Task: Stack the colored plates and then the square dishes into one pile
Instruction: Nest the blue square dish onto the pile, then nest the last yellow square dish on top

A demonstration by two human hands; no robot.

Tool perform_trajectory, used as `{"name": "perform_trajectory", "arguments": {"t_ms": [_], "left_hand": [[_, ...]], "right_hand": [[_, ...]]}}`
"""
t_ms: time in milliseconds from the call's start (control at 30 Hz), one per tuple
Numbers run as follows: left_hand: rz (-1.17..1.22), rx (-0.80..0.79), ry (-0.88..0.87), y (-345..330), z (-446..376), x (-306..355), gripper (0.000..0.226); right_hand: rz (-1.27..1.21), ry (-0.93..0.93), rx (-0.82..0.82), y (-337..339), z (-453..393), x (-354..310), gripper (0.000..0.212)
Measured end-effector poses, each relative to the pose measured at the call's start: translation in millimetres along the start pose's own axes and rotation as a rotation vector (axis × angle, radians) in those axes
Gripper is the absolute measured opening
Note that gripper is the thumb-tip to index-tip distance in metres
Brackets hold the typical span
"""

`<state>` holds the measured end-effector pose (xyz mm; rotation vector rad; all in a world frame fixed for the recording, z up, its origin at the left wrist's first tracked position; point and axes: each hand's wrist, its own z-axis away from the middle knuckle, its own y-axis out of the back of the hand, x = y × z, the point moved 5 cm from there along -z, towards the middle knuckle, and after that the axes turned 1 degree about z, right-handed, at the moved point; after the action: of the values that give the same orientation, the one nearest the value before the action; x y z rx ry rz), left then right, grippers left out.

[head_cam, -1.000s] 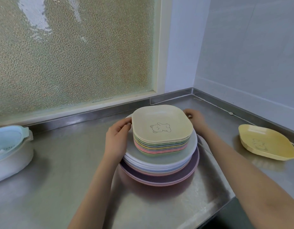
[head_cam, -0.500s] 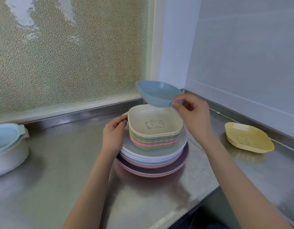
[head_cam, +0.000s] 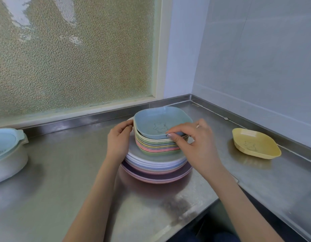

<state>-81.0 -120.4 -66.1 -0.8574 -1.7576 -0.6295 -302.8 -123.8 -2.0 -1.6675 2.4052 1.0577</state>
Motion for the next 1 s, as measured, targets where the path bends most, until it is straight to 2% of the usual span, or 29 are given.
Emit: {"name": "perform_trajectory", "arguments": {"t_ms": [233,367,467,533,567,633,733,800,867,1000], "left_hand": [[0.030,0.010,0.023,-0.7,0.3,-1.1,0.035],[0.028,0.026,0.029,-1.3,0.0,-0.8,0.033],[0.035,0.023,0.037,-1.4,0.0,-1.5,0.033],[0.031,0.031,0.046,-1.0,-0.3,-2.8,0.032],[0.028,0.035,0.048,-0.8,-0.5,-3.1,0.032],[0.030,0.035,0.046,-0.6,-0.5,-2.7,0.031],[0.027,0.036,0.045,-0.5,-1.0,-4.1,0.031],[0.021,0.036,0.046,-0.2,-1.8,-5.1,0.031],[0.014,0.033,0.045,-0.3,-1.9,-6.2,0.032],[0.008,0.035,0.050,0.1,-2.9,-8.4,0.033]], "right_hand": [[-0.025,-0.026,-0.035,-4.9,0.7,4.0,0.016],[-0.017,-0.037,-0.086,-5.9,2.7,6.2,0.024],[-0.121,-0.052,-0.031,4.8,5.9,14.1,0.023],[-0.118,-0.128,0.048,15.5,10.6,33.8,0.024],[-0.057,-0.174,0.088,21.4,13.8,46.9,0.025],[0.226,-0.316,0.094,30.4,22.4,79.1,0.027],[0.643,-0.608,-0.197,35.0,42.5,127.7,0.050],[0.725,-0.753,-0.308,40.6,54.7,150.6,0.061],[0.747,-0.865,-0.336,46.5,63.3,165.9,0.061],[0.790,-0.880,-0.361,47.4,71.3,173.5,0.048]]}}
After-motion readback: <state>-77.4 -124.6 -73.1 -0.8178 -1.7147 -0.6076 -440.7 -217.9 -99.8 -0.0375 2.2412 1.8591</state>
